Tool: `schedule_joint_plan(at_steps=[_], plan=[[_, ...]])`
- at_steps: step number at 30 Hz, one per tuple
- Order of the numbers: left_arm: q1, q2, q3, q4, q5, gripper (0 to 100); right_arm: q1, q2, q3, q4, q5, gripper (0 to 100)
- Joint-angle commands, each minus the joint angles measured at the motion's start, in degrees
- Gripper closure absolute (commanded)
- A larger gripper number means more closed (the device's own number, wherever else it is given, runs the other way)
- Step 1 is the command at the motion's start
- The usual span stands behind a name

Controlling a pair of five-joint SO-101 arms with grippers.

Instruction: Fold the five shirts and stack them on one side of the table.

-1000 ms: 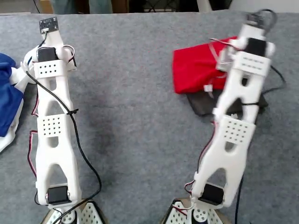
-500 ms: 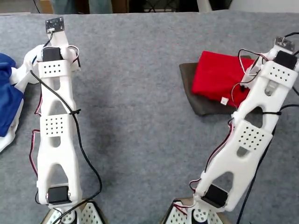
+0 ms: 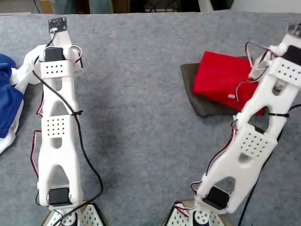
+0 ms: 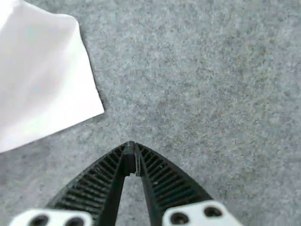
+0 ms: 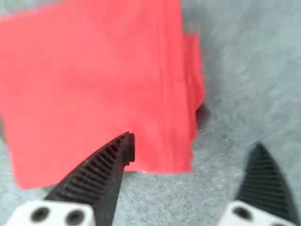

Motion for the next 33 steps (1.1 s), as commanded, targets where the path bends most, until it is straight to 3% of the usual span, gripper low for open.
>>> schedule_joint_plan(at_steps=[1,3,7,11,20,25,27,33], plan=[[-1.4,-8.3,-2.8,4.0,-0.6,97,-4.7,-8.7,-0.2,0.3,-1.2,85.6],[-2.5,-13.6,-2.8,7.3,-1.3,97,-7.4,-9.0,-0.4,-0.4,-3.4,98.5],[-6.4,-20.7,-2.2,12.0,-3.0,97,-14.2,-8.1,-0.2,-1.2,-9.1,91.5],[-14.5,-23.5,-2.2,12.0,-3.3,97,-18.5,-2.2,-0.1,-3.2,-13.5,93.0],[-34.1,-28.0,7.1,12.1,-12.8,97,-19.2,12.6,-4.6,0.6,-15.6,96.5],[-43.0,-31.0,13.3,12.0,-10.3,79,-21.9,5.5,-10.3,0.5,-15.5,96.6],[-44.4,-31.1,13.8,11.4,-8.0,77,-23.5,2.4,-9.9,0.5,-15.5,96.6],[-40.8,-22.4,18.6,-0.2,-7.5,79,-27.6,-4.4,-5.0,0.5,-15.4,96.6]])
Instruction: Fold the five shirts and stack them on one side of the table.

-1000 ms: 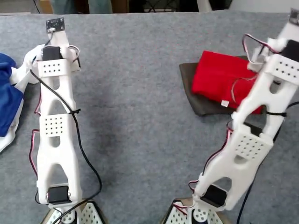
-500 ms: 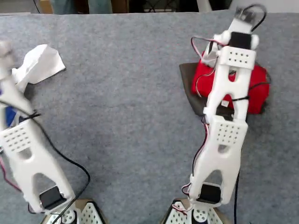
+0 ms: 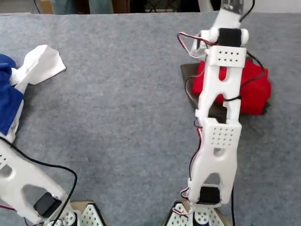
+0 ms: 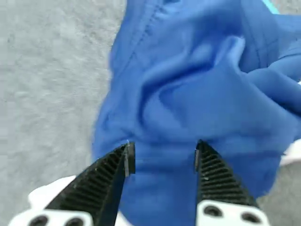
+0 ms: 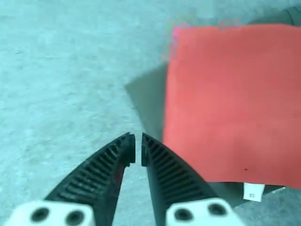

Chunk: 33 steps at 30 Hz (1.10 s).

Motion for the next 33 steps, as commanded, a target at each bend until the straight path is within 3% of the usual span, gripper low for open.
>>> schedule_joint_plan(at_steps=[1,4,8,12,20,27,33], plan=[[1.7,2.2,-0.2,-4.7,0.8,83,-1.8,-6.5,1.6,0.5,-0.3,96.6],[3.4,4.5,-3.7,-4.8,0.7,98,-1.8,-10.5,3.1,0.5,2.4,96.6],[4.2,5.7,-9.8,-2.9,1.1,97,-1.8,-18.5,6.3,0.5,4.1,96.6],[6.5,4.0,-21.1,6.4,0.7,97,-1.8,-26.8,11.0,0.5,4.8,96.6],[14.6,-7.8,-17.5,8.2,0.8,97,-1.6,-38.9,20.3,0.4,6.2,96.6],[25.4,-30.7,-1.1,8.2,0.8,97,-1.5,-43.3,25.0,0.4,7.7,96.6],[45.9,-54.9,24.8,8.1,0.4,97,-1.5,-43.5,26.8,0.2,8.0,96.6]])
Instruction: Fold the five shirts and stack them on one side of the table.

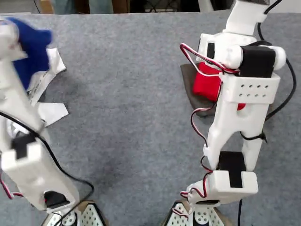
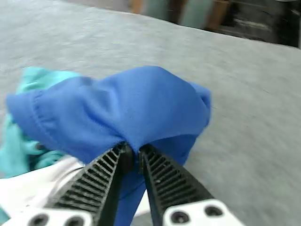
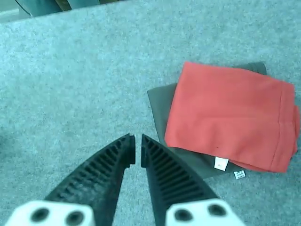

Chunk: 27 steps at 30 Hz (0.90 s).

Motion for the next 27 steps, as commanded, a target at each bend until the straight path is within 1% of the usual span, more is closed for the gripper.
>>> schedule_joint_plan(at_steps=[1,5,8,10,11,15,16,18,21,23,24,27], plan=[[14.5,-17.6,16.0,0.1,0.1,97,-0.4,-2.2,0.1,-0.1,1.3,96.6],[31.3,-28.5,35.1,-0.1,0.3,97,-0.2,-2.2,0.1,-0.1,6.8,96.6],[40.4,-33.1,48.0,-0.8,0.3,97,2.0,-2.2,0.1,-0.2,10.6,96.3],[43.7,-35.2,55.1,-2.6,-0.1,96,3.2,-2.2,0.1,-0.2,12.9,96.2],[44.5,-36.0,58.1,-3.2,-0.1,94,3.5,-2.2,0.2,-0.2,14.0,96.2],[44.6,-38.4,64.9,-3.0,0.4,76,3.4,-2.1,0.3,-0.2,16.1,96.2],[44.2,-39.1,65.5,-2.7,0.4,72,3.3,-1.7,0.3,-0.2,16.1,96.1],[42.3,-41.1,64.8,-1.3,1.8,70,2.7,-0.4,0.1,-0.2,15.8,92.6],[36.4,-45.4,62.7,-1.0,3.4,70,2.0,2.2,0.1,0.0,15.6,79.9],[30.3,-49.0,60.9,-1.0,3.4,70,0.1,3.8,0.3,0.2,15.6,72.1],[26.4,-50.8,60.4,-1.0,3.4,70,-1.3,4.4,0.8,0.2,15.6,69.9],[10.3,-55.0,61.8,-1.1,3.3,70,-8.5,5.1,5.1,0.2,15.6,69.8]])
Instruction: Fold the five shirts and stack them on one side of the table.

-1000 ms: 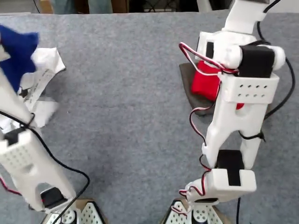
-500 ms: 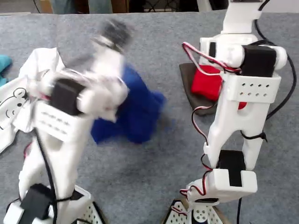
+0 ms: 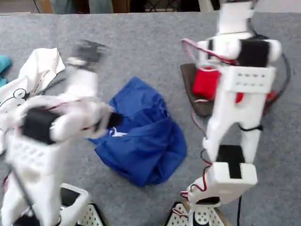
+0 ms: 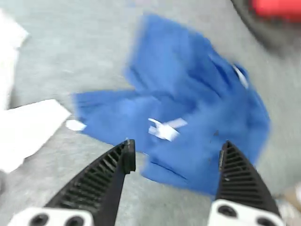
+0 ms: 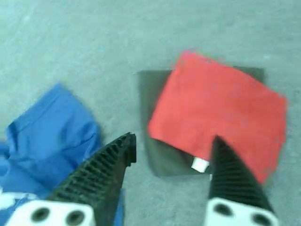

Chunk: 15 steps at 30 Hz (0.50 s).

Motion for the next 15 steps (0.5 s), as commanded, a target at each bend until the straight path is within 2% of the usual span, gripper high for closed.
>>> schedule_joint_plan(at_steps=[1,4,7,11,15], plan=[[-20.4,-4.8,0.2,-0.2,0.5,70,-9.3,0.3,4.8,0.1,0.2,70.5],[-37.4,-5.5,8.4,-3.1,0.4,70,-20.7,0.1,13.2,0.1,0.4,72.8],[-51.0,-5.5,21.0,-11.3,0.2,70,-31.6,0.2,19.5,-0.1,0.6,73.7],[-63.0,-5.8,34.9,-21.7,-6.8,70,-41.5,1.9,26.4,-3.0,0.5,73.4],[-71.0,-5.8,41.3,-25.9,-11.4,70,-43.4,7.6,32.3,-11.1,0.3,73.4]])
